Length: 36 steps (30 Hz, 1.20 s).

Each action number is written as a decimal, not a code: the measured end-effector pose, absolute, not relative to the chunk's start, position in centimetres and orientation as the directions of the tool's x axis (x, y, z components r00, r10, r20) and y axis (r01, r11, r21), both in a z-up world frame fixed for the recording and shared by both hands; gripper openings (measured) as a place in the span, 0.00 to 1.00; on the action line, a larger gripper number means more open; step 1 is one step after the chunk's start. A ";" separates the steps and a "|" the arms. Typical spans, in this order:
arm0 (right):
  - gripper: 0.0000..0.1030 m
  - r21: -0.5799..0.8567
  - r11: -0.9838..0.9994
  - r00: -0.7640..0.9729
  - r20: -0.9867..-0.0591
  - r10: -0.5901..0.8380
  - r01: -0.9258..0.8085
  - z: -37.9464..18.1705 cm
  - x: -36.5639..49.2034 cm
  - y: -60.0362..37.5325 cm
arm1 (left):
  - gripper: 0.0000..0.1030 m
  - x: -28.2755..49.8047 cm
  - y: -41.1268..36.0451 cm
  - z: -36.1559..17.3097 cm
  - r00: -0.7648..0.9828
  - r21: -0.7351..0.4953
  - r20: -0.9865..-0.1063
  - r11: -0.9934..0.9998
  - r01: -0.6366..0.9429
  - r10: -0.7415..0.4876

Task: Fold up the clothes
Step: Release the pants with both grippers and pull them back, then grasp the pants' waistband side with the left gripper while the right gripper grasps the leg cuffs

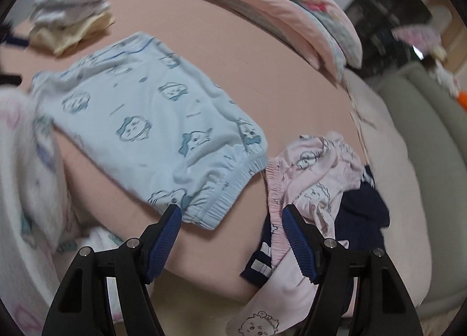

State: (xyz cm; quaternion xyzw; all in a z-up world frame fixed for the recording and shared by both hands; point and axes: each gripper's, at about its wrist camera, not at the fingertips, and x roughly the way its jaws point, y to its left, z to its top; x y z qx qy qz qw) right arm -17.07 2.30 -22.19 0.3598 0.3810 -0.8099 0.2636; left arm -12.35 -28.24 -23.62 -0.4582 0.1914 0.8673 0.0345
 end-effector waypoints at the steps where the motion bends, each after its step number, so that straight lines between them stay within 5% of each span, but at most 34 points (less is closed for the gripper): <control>1: 0.69 -0.441 -0.552 -0.609 -0.777 -0.159 0.708 -22.3 -16.6 2.3 | 0.72 -12.4 -28.1 -24.0 -0.576 0.308 -0.810 -0.918 -0.250 -0.115; 21: 0.69 -0.661 -0.336 -0.735 -0.653 -0.181 0.671 -26.0 -14.3 -0.6 | 0.72 -13.3 -23.5 -28.8 -0.688 0.553 -0.707 -0.734 -0.394 -0.163; 30: 0.69 -0.619 -0.352 -0.697 -0.699 -0.161 0.702 -28.4 -15.1 -2.6 | 0.72 -16.8 -24.3 -29.6 -0.601 0.410 -0.785 -0.852 -0.324 -0.149; 36: 0.69 -0.679 -0.297 -0.736 -0.657 -0.164 0.672 -29.3 -14.2 -3.0 | 0.80 -16.5 -23.9 -30.3 -0.633 0.451 -0.752 -0.845 -0.288 -0.186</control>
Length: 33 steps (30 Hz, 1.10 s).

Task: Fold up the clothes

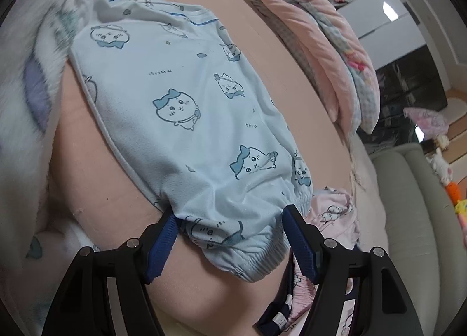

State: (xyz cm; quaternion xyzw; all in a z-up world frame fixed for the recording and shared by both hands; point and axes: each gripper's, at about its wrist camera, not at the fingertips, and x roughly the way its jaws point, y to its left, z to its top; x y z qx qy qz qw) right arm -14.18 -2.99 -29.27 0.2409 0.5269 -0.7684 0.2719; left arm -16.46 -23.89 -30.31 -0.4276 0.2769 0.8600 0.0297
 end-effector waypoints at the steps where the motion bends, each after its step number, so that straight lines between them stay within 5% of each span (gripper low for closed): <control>1: 0.69 -0.689 -0.286 -0.743 -0.649 -0.164 0.666 -29.4 -14.0 -3.1 | 0.83 -16.3 -23.7 -30.4 -0.648 0.479 -0.734 -0.831 -0.282 -0.203; 6: 0.69 -0.703 -0.273 -0.752 -0.638 -0.165 0.657 -29.7 -13.6 -3.2 | 0.87 -15.5 -21.9 -31.0 -0.720 0.635 -0.634 -0.721 -0.277 -0.281; 14: 0.63 -0.646 -0.314 -0.712 -0.679 -0.179 0.695 -29.7 -14.0 -2.6 | 0.84 -15.8 -22.0 -30.9 -0.727 0.630 -0.635 -0.719 -0.292 -0.261; 21: 0.55 -0.509 -0.417 -0.621 -0.758 -0.198 0.753 -29.0 -15.8 -1.8 | 0.43 -15.7 -22.2 -31.0 -0.689 0.534 -0.709 -0.751 -0.388 -0.149; 25: 0.50 -0.424 -0.459 -0.560 -0.801 -0.212 0.781 -28.6 -16.9 -1.3 | 0.34 -16.1 -22.5 -30.6 -0.659 0.486 -0.744 -0.768 -0.416 -0.113; 27: 0.43 -0.385 -0.474 -0.529 -0.820 -0.218 0.792 -28.2 -17.5 -1.2 | 0.21 -16.1 -22.5 -30.5 -0.635 0.449 -0.766 -0.791 -0.415 -0.102; 33: 0.22 -0.237 -0.587 -0.448 -0.860 -0.244 0.774 -26.3 -19.8 -0.5 | 0.15 -17.4 -23.9 -29.0 -0.573 0.332 -0.816 -0.873 -0.357 -0.077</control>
